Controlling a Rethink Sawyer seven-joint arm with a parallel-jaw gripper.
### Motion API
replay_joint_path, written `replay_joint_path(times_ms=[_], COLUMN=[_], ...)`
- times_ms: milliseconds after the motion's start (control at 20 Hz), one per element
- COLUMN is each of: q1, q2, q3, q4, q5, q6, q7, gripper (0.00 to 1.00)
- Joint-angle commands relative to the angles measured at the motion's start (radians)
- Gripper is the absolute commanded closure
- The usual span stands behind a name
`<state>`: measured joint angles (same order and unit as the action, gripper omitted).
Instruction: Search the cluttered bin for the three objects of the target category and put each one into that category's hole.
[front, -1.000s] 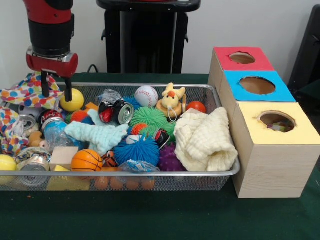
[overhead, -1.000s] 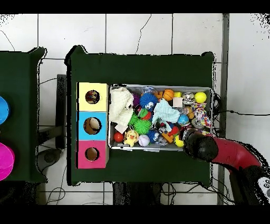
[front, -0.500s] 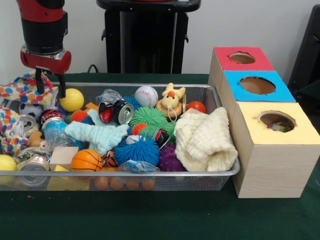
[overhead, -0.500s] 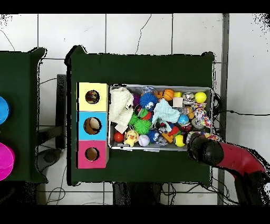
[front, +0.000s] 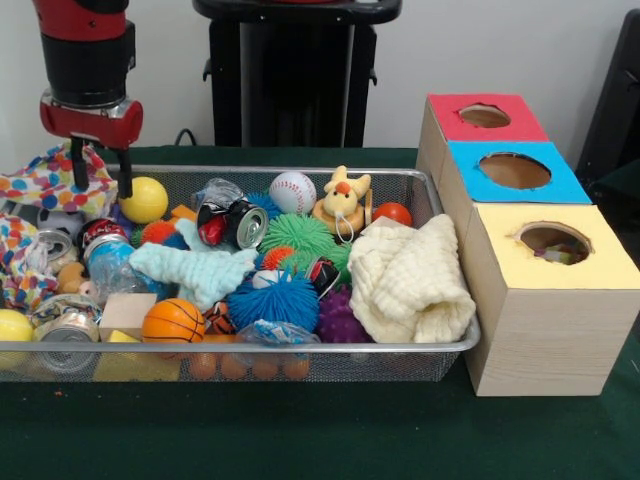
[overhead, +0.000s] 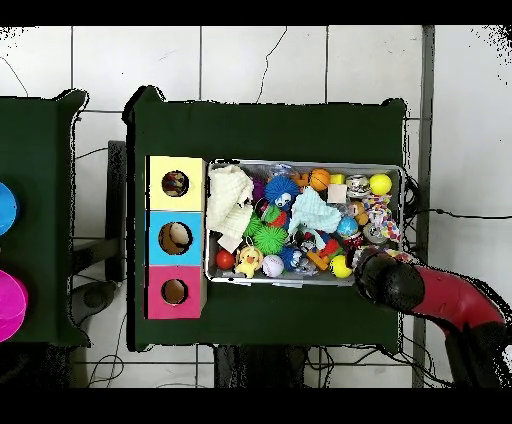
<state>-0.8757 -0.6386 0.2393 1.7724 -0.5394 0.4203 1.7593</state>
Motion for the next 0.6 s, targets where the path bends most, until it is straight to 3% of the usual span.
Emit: replay_joint_path(times_ms=[50,300,600], q1=[-0.013,0.022,0.010], q2=[0.052,-0.011,-0.059], q3=[0.174,0.168,0.180], q4=[0.081,0.094,0.099], q5=[-0.052,-0.039,-0.021], q6=[-0.063,-0.022,0.027], q7=[-0.097,-0.069,-0.081], gripper=[0.00,0.00,0.00])
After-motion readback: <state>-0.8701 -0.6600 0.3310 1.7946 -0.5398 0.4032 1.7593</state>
